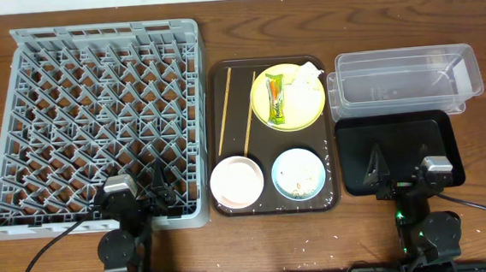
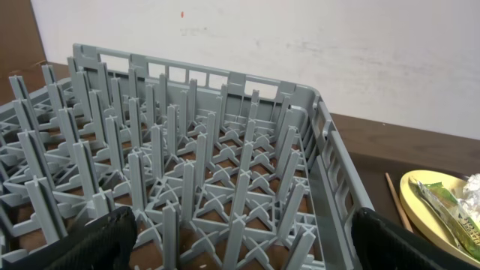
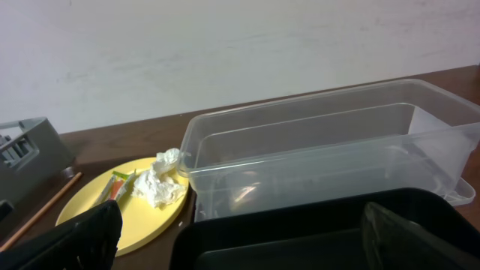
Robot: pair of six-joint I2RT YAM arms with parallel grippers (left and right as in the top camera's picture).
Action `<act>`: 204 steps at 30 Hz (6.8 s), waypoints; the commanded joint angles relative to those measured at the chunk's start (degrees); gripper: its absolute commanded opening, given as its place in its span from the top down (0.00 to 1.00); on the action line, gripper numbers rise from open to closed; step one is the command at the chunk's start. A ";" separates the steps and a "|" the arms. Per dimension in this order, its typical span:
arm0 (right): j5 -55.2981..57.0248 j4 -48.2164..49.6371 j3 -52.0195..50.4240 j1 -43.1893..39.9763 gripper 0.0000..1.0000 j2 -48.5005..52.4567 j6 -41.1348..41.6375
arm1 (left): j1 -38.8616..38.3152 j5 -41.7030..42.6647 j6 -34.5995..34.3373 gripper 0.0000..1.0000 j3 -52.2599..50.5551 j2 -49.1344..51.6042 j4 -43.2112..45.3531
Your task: Sort waste into correct bins and load items into the dishwasher
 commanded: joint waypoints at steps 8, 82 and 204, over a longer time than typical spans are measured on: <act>0.15 -0.04 -0.17 -0.37 0.01 -0.20 0.50 | 0.20 3.91 0.70 0.07 -0.74 -0.31 -2.01; 1.66 -34.01 76.50 -1.70 0.99 97.63 33.92 | -0.04 21.11 -0.09 0.07 62.36 30.73 -49.00; -25.86 -50.14 66.42 20.81 0.34 79.14 8.57 | -36.24 0.96 -16.70 0.45 62.31 74.51 -52.19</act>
